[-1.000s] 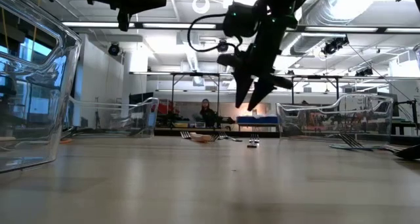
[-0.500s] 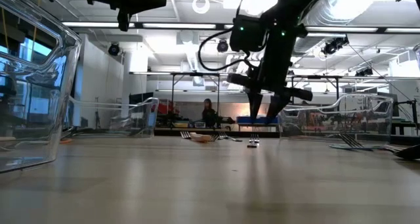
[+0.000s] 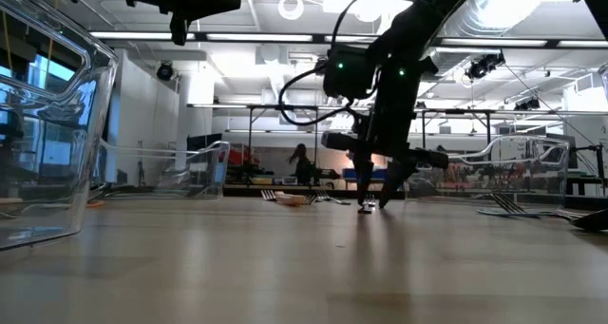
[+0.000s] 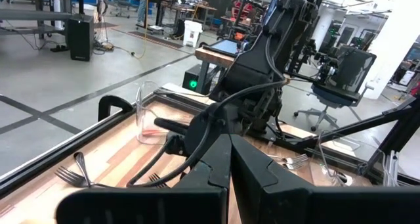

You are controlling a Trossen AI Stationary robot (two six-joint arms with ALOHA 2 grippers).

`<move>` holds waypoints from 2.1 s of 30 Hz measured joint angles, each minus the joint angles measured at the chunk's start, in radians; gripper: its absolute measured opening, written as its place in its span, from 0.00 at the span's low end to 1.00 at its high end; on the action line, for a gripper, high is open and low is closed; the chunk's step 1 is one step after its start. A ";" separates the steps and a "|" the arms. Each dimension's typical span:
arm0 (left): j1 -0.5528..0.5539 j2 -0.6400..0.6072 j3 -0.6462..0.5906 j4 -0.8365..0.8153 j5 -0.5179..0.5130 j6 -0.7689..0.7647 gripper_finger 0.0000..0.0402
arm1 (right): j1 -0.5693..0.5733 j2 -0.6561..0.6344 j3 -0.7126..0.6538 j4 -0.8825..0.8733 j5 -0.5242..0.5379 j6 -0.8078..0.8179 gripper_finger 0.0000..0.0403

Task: Sort silverware by color (type)
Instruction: Put the black fork into the bottom right transparent bin

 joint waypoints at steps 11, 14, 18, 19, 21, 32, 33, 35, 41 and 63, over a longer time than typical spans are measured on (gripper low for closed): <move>0.000 0.000 0.000 0.000 0.000 0.000 0.00 | -0.001 0.021 0.001 -0.064 -0.010 -0.085 0.18; 0.000 0.000 0.000 -0.008 0.000 0.000 0.00 | -0.001 0.022 0.000 -0.073 -0.014 -0.086 0.06; 0.000 0.000 0.000 -0.027 -0.008 0.000 0.00 | -0.001 0.023 -0.001 -0.076 -0.019 -0.110 0.03; 0.000 0.000 0.000 -0.027 -0.008 0.000 0.00 | -0.001 0.023 -0.001 -0.078 -0.020 -0.111 0.03; 0.000 0.000 0.000 -0.027 -0.008 0.000 0.00 | -0.001 0.023 -0.001 -0.084 -0.021 -0.112 0.02; 0.000 0.000 0.000 -0.029 -0.011 0.000 0.00 | 0.000 -0.085 -0.010 -0.176 -0.009 -0.229 0.00; 0.000 0.000 0.000 -0.029 -0.011 0.000 0.00 | 0.000 -0.099 -0.009 -0.194 0.005 -0.247 0.00; 0.000 0.000 0.000 -0.029 -0.011 0.000 0.00 | -0.002 -0.132 -0.038 -0.203 0.017 -0.272 0.00; 0.000 0.000 0.000 -0.029 -0.012 0.000 0.00 | 0.012 -0.283 -0.237 -0.040 -0.023 -0.255 0.00; 0.000 0.000 0.000 0.006 -0.018 -0.054 0.00 | 0.090 -0.564 -0.378 0.978 -0.183 -0.563 0.00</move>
